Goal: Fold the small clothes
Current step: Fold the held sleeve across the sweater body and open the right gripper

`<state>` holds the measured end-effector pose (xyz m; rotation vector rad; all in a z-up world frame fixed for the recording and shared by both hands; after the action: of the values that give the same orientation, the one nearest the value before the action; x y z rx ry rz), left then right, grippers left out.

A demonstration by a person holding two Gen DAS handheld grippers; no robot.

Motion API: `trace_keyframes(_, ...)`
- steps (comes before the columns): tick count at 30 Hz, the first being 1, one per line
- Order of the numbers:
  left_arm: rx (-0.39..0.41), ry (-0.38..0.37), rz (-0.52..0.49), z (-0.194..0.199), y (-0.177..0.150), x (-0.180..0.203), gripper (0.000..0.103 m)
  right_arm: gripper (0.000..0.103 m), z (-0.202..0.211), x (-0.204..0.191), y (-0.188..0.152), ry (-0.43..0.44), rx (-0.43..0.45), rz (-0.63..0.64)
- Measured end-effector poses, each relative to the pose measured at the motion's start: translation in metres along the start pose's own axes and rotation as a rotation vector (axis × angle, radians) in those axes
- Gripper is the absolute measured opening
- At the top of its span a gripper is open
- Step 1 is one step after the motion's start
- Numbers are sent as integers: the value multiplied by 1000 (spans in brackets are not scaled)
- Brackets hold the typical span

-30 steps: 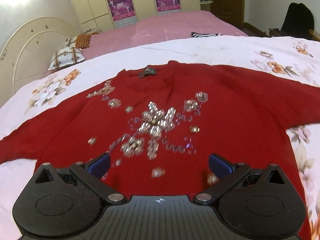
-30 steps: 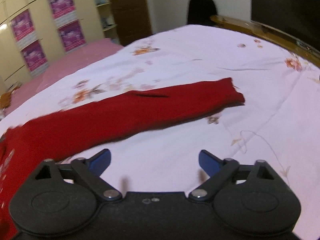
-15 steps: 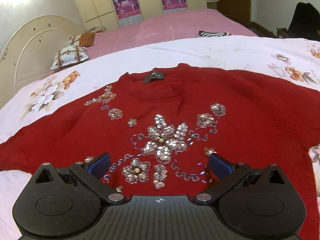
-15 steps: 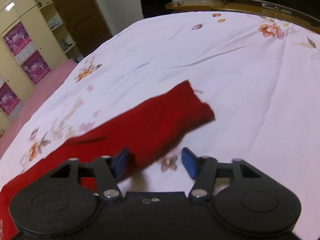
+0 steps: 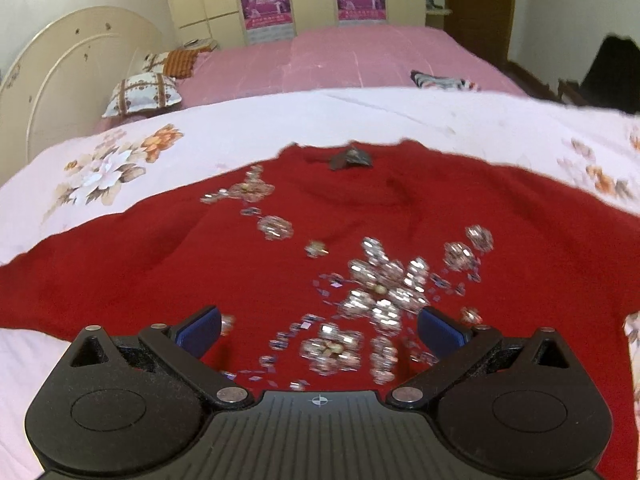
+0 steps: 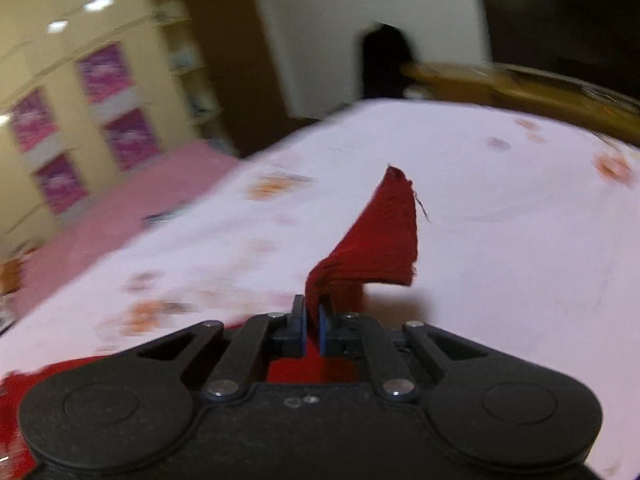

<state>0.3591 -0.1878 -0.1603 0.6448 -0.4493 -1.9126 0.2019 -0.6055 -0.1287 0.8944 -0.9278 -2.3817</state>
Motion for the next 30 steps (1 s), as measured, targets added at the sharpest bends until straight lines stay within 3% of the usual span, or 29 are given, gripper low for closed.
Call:
trace_keyframes(5, 22, -68, 66, 7, -6, -44, 103, 7, 28, -117, -52, 268, -99, 134)
trace_keyframes(8, 9, -109, 129, 7, -12, -73, 103, 7, 37, -185, -109, 404, -226, 210)
trace_keyframes(11, -13, -154, 202, 1, -21, -97, 103, 7, 36, -233, -168, 468, -344, 281)
trace_keyframes(13, -26, -190, 228, -5, -27, -104, 103, 19, 28, -250, -203, 471, -419, 325)
trace_keyframes(16, -39, -255, 230, -13, -31, -101, 103, 37, 17, -262, -236, 416, -476, 411)
trace_keyframes(18, -36, -321, 230, -15, -30, -94, 103, 38, 21, -259, -237, 421, -489, 409)
trace_keyframes(20, -30, -384, 239, -16, -27, -84, 103, 39, 36, -251, -223, 444, -450, 403)
trace_keyframes(22, -33, -447, 259, -20, -22, -73, 103, 49, 53, -233, -211, 419, -370, 423)
trace_keyframes(23, -37, -468, 268, -22, -20, -67, 99, 52, 58, -224, -201, 398, -334, 426)
trace_keyframes(24, -37, -495, 279, -26, -19, -61, 72, 55, 60, -216, -196, 385, -316, 422)
trace_keyframes(26, -68, -558, 305, -35, -19, -51, 48, 55, 64, -198, -183, 349, -286, 408)
trace_keyframes(30, -35, -545, 381, -44, -17, -51, 48, 56, 65, -168, -171, 305, -266, 359)
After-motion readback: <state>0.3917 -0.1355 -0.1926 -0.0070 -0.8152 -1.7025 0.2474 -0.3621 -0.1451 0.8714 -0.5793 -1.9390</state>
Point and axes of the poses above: each gripper's, at about its wrist camera, not at the fingertips, and z roughly against the way its jaws point, x to its right, y to its top, the point moved 2 cm from there along -z, roughly the way its jaws point, and after that the axes turned 14 degrees about -z, right-handed, at the moved point
